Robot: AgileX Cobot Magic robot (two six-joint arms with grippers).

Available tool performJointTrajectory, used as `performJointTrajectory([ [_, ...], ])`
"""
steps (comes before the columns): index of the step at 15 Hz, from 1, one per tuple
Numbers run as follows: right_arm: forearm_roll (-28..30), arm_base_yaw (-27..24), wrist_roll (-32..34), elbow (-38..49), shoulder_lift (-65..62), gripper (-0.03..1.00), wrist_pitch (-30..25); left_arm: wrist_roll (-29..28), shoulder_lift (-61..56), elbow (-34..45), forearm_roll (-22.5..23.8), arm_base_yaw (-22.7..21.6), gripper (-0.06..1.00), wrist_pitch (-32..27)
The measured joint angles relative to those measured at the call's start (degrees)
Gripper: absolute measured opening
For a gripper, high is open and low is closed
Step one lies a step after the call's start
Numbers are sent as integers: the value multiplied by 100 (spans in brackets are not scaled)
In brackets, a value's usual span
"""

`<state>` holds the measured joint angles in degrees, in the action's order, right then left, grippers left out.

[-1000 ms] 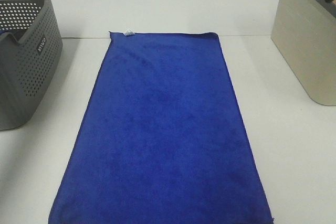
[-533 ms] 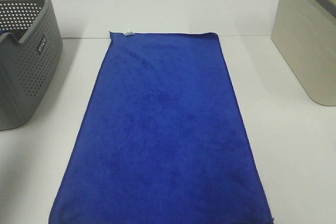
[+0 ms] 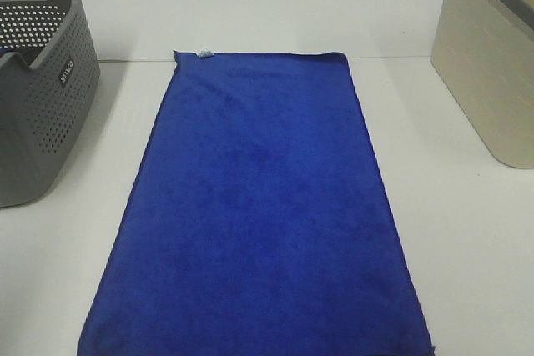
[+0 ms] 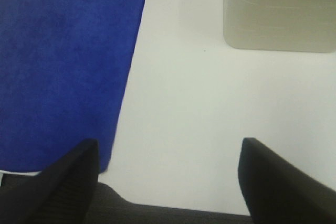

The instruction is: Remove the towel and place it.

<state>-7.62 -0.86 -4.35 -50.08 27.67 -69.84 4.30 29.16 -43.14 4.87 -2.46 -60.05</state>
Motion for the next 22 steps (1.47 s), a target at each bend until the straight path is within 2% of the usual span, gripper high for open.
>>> performJointTrajectory([
  [3, 275, 0, -6, 768, -659, 73, -6, 0, -1043, 670, -63, 0, 76, 6],
  [7, 361, 0, -46, 1467, -1558, 73, 29, 17, -2452, 1175, -487, 0, 76, -17],
  [9, 361, 0, -160, 1748, -2045, 73, 143, 17, -2911, 1289, -550, 0, 76, -143],
  [12, 361, 0, -286, 2172, -2744, 73, 172, 17, -2951, 1312, -676, 0, 76, -172],
  [17, 372, 0, -304, 2366, -2790, 73, 573, 17, -2951, 1335, -728, 0, 76, -178],
  [22, 372, 0, -298, 2372, -2790, 73, 602, 17, -2951, 1335, -751, 0, 76, -178],
])
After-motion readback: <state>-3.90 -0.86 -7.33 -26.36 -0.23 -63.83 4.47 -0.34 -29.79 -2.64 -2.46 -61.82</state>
